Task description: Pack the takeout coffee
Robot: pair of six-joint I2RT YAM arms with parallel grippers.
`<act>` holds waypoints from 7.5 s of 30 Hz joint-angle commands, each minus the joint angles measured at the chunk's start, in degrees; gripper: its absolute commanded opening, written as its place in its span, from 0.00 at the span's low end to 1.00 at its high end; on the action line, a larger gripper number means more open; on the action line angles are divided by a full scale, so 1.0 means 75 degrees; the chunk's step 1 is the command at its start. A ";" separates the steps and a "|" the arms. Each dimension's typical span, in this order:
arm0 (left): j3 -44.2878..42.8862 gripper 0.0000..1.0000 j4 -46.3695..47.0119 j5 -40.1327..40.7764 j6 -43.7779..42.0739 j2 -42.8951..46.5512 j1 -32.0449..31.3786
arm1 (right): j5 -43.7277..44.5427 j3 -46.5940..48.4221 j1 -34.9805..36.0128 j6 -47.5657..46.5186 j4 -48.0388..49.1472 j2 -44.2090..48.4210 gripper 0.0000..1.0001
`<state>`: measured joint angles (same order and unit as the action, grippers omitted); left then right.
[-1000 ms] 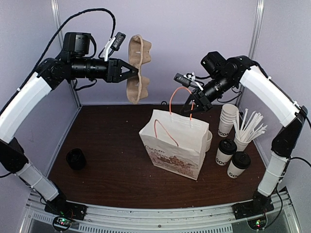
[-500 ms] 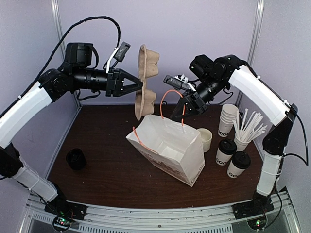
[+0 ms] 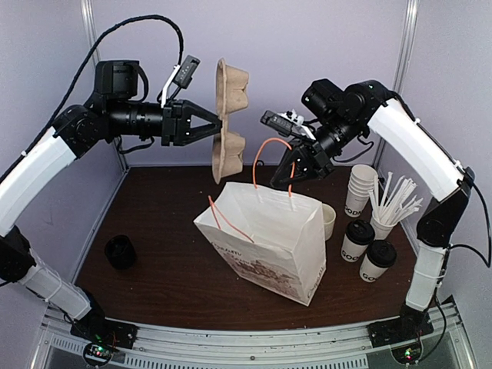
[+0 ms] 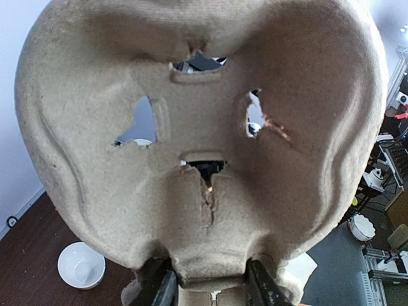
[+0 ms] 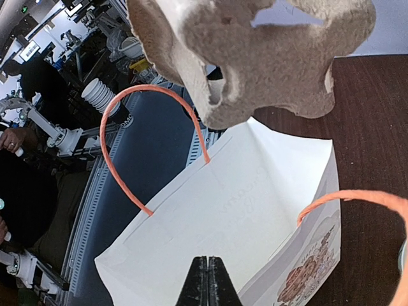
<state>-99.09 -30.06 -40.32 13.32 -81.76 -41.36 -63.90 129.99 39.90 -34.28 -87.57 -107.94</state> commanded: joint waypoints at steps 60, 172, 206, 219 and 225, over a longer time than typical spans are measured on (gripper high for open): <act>-0.1082 0.33 -0.0602 -0.0087 -0.1423 -0.0921 -0.0039 | 0.1588 -0.0682 -0.1461 0.1220 0.0540 -0.0363 0.56; -0.0274 0.31 -0.1227 -0.0633 -0.2664 -0.1990 -0.1122 | 0.1037 0.0172 -0.0199 0.0127 -0.0318 -0.1015 0.00; -0.2273 0.29 -0.6255 0.3372 -0.2939 -0.3944 -0.2225 | -0.0297 -0.0047 -0.2275 -0.0835 -0.1278 0.0287 0.83; -0.3117 0.29 -0.6605 0.3991 -0.2278 -0.4690 -0.2525 | 0.0440 -0.2404 -0.2493 -0.0622 -0.0166 0.1165 0.83; -0.3539 0.30 -0.6668 0.4176 -0.2143 -0.4523 -0.2806 | 0.1502 -0.4180 -0.2487 -0.0208 0.0863 0.1793 0.83</act>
<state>-122.83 -78.17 -10.35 -4.47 -116.05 -60.58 -58.57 104.07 21.47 -38.09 -86.56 -98.48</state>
